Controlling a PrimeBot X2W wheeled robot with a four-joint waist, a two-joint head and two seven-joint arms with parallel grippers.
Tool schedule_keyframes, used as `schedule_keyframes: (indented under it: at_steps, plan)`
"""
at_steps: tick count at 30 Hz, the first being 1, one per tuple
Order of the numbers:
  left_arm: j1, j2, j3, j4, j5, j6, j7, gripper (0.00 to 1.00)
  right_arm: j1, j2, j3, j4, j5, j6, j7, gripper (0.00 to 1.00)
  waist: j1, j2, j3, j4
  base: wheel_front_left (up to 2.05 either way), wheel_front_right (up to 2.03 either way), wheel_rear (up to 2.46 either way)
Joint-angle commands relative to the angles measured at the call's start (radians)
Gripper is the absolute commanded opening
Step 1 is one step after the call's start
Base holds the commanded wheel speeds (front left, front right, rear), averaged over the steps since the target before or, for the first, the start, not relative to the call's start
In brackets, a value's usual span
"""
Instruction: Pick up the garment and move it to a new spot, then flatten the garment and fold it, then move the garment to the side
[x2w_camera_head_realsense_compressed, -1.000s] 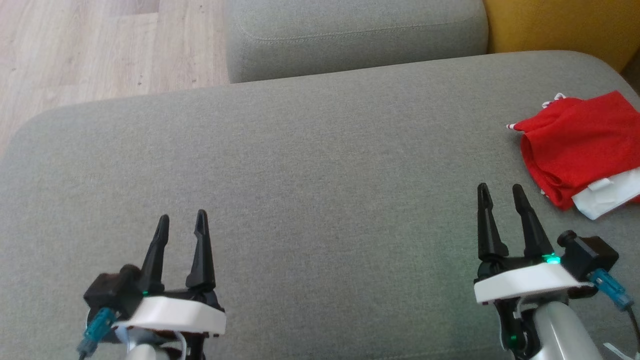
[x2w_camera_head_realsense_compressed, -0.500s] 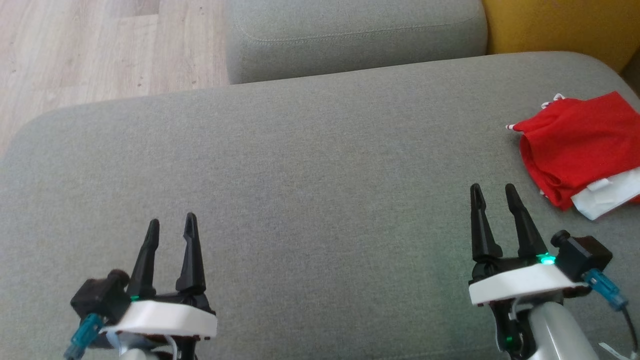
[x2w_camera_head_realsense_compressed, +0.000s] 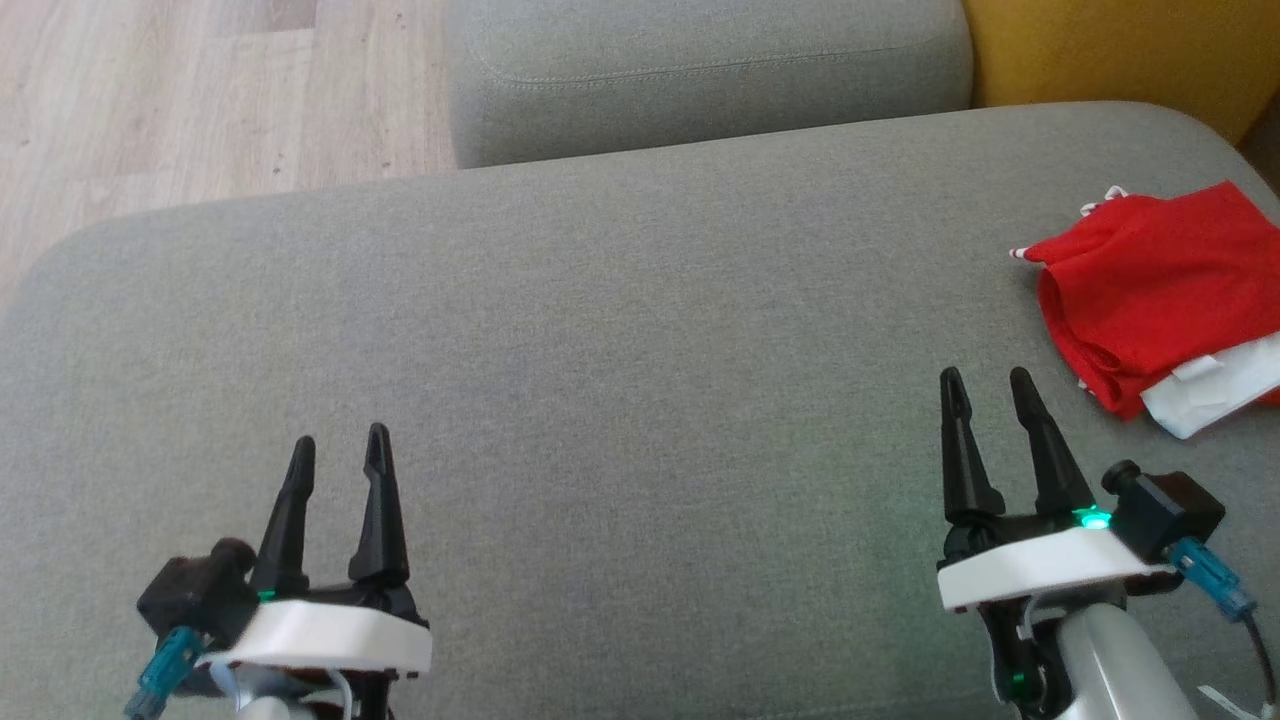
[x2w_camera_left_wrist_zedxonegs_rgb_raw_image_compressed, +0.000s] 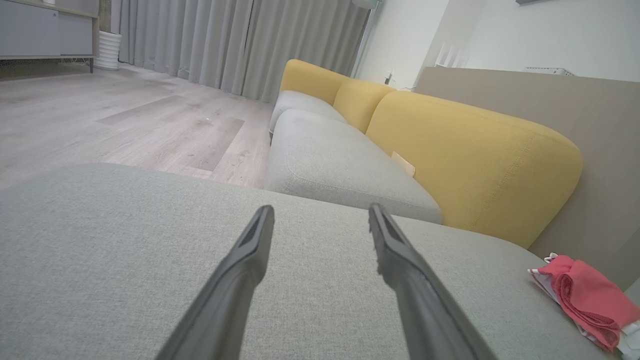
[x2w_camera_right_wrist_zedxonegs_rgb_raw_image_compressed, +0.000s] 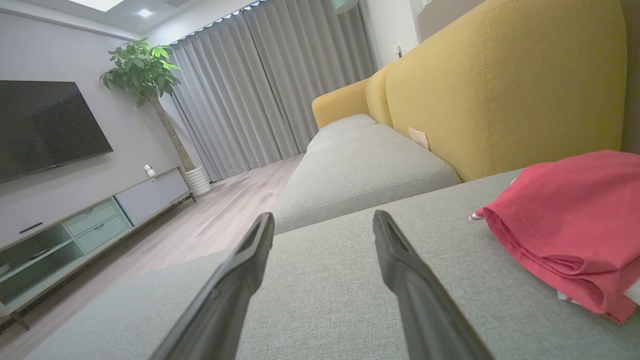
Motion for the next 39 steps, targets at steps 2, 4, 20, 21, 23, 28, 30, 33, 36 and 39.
schedule_keyframes:
  at_steps: [2, 4, 20, 21, 23, 28, 30, 33, 36, 39]
  plan:
    - [-0.034, 0.003, 0.041, -0.039, -0.005, 0.006, -0.005, 1.0, -0.02, -0.002, 0.026, -0.033, 0.01, -0.001, -0.011, 1.0, 0.0001, 0.0, 0.0, -0.001, 0.0, 0.0, 0.0]
    - [-0.034, 0.003, 0.041, -0.04, -0.005, 0.007, -0.005, 1.0, -0.021, -0.002, 0.027, -0.033, 0.011, -0.001, -0.011, 1.0, 0.0001, 0.0, 0.0, -0.001, 0.0, 0.0, 0.0]
    - [0.024, -0.002, -0.003, 0.067, -0.03, 0.006, 0.005, 0.0, 0.03, 0.0, 0.003, 0.066, 0.026, 0.0, 0.005, 0.0, 0.0001, 0.0, 0.0, -0.001, 0.0, 0.0, 0.0]
    - [0.023, -0.001, -0.002, 0.068, -0.04, 0.004, 0.007, 0.0, 0.03, -0.001, 0.002, 0.065, 0.036, 0.0, 0.008, 0.0, 0.0001, 0.0, 0.0, -0.001, 0.0, 0.0, 0.0]
    - [0.02, 0.0, 0.001, 0.069, -0.061, 0.002, 0.012, 0.0, 0.029, -0.002, -0.001, 0.064, 0.057, 0.0, 0.013, 0.0, 0.0001, 0.0, 0.0, 0.0, 0.0, 0.0, 0.0]
    - [0.011, 0.004, 0.007, 0.076, -0.114, -0.005, 0.023, 0.0, 0.027, -0.005, -0.007, 0.06, 0.11, 0.0, 0.024, 0.0, 0.0001, 0.0, 0.001, 0.002, 0.0, 0.0, 0.0]
    - [0.008, 0.005, 0.01, 0.079, -0.136, -0.008, 0.028, 0.0, 0.026, -0.006, -0.009, 0.059, 0.131, 0.0, 0.029, 0.0, 0.0001, 0.0, 0.001, 0.003, 0.0, 0.0, 0.0]
    - [0.002, 0.007, 0.014, 0.083, -0.167, -0.013, 0.035, 0.0, 0.025, -0.007, -0.013, 0.057, 0.162, 0.0, 0.037, 0.0, 0.0001, 0.0, 0.001, 0.004, 0.0, 0.0, 0.0]
    - [-0.005, 0.009, 0.019, 0.089, -0.209, -0.018, 0.045, 0.0, 0.023, -0.009, -0.019, 0.054, 0.203, 0.0, 0.046, 0.0, 0.0001, 0.0, 0.001, 0.006, 0.0, 0.0, 0.0]
    - [-0.01, 0.011, 0.024, 0.093, -0.24, -0.023, 0.052, 0.0, 0.022, -0.01, -0.023, 0.051, 0.234, 0.0, 0.054, 0.0, 0.0001, 0.0, 0.002, 0.007, 0.0, 0.0, 0.0]
